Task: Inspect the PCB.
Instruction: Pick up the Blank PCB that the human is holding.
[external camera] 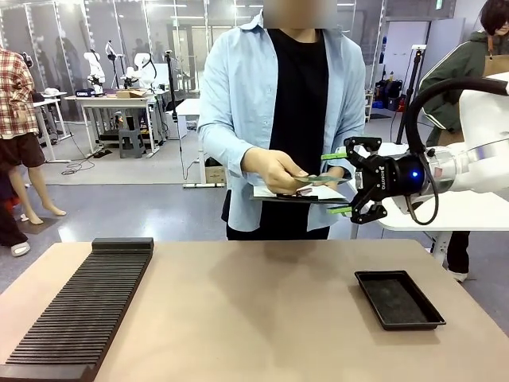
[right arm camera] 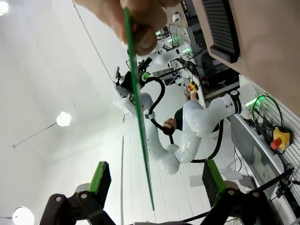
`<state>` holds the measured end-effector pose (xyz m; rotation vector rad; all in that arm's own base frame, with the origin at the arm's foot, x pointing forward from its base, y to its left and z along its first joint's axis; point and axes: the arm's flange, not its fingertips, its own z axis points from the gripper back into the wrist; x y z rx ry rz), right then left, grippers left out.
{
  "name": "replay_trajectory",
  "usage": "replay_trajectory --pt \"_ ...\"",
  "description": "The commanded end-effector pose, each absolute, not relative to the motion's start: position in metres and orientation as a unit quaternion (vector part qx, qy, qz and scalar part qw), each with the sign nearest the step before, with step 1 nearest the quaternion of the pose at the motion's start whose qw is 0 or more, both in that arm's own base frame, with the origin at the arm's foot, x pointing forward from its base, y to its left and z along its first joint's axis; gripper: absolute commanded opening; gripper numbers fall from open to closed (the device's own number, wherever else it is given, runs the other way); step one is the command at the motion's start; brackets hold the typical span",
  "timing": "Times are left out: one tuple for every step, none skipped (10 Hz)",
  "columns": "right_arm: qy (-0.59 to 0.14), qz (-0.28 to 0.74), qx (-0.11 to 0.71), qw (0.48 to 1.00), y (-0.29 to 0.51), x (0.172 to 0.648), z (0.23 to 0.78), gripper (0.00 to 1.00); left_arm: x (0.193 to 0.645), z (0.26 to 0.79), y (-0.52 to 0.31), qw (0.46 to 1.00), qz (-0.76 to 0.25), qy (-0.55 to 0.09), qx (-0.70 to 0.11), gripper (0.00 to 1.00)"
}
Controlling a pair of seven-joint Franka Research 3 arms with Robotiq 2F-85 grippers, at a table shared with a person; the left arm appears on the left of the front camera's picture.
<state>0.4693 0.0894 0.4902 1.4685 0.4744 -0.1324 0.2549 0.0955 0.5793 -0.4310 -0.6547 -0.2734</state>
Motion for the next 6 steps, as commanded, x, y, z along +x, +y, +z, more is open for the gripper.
replay_trajectory --pt "0.194 -0.066 0.665 0.719 0.0976 0.4708 0.4896 1.00 0.2534 0.5794 0.0936 0.919 -0.124 -0.316 -0.203 1.00" --pt "0.189 -0.069 0.663 0.721 0.0982 0.4710 0.4890 1.00 0.2534 0.5794 0.0936 0.919 -0.124 -0.316 -0.203 1.00" --pt "0.179 -0.072 0.663 0.724 0.0989 0.4711 0.4899 1.00 0.2534 0.5794 0.0936 0.919 -0.124 -0.316 -0.203 1.00" --pt "0.182 -0.071 0.665 0.721 0.0991 0.4708 0.4905 1.00 0.2534 0.5794 0.0936 0.919 -0.124 -0.316 -0.203 1.00" --pt "0.181 -0.069 0.665 0.721 0.0989 0.4706 0.4908 1.00 0.2534 0.5794 0.0936 0.919 -0.124 -0.316 -0.203 1.00" --pt "0.177 -0.064 0.665 0.723 0.0978 0.4706 0.4906 0.91 0.2534 0.5794 0.0936 0.919 -0.124 -0.316 -0.203 1.00"
